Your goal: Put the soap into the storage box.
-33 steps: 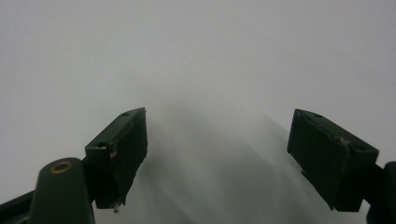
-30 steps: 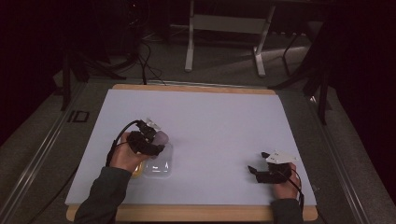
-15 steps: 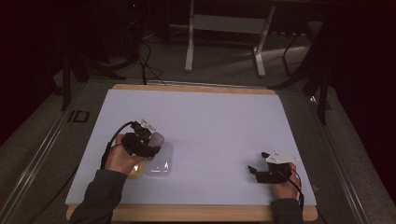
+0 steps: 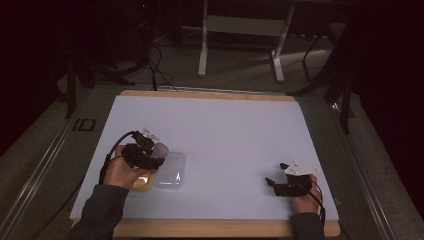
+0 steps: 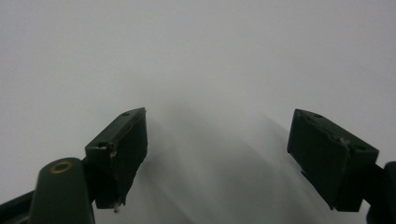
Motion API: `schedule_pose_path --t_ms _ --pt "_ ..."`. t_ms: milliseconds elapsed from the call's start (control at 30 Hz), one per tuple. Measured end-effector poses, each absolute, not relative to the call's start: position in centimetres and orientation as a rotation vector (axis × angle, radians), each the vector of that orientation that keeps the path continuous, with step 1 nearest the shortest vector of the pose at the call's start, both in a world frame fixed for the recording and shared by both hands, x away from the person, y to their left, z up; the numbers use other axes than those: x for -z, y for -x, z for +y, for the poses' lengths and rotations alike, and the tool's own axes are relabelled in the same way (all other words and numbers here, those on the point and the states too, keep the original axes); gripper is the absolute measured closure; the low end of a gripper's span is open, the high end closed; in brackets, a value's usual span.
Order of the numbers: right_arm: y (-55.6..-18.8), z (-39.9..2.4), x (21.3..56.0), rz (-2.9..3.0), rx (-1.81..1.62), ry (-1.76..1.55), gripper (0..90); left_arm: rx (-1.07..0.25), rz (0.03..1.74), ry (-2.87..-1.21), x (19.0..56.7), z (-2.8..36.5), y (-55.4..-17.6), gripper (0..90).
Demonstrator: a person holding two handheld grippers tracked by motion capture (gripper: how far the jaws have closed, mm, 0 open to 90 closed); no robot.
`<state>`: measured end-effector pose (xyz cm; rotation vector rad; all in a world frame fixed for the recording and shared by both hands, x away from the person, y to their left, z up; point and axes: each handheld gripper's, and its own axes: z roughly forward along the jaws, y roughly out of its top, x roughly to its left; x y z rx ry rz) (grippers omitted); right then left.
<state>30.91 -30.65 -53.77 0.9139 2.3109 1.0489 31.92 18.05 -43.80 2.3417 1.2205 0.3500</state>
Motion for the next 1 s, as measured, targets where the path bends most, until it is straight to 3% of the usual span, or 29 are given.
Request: schedule_pose_path --t_ms 1000 --pt "-30.9 -30.6 53.8 2.308 -1.039 -0.904 19.9 -0.340 1.317 -2.330 44.5 20.6 -30.6 49.7"
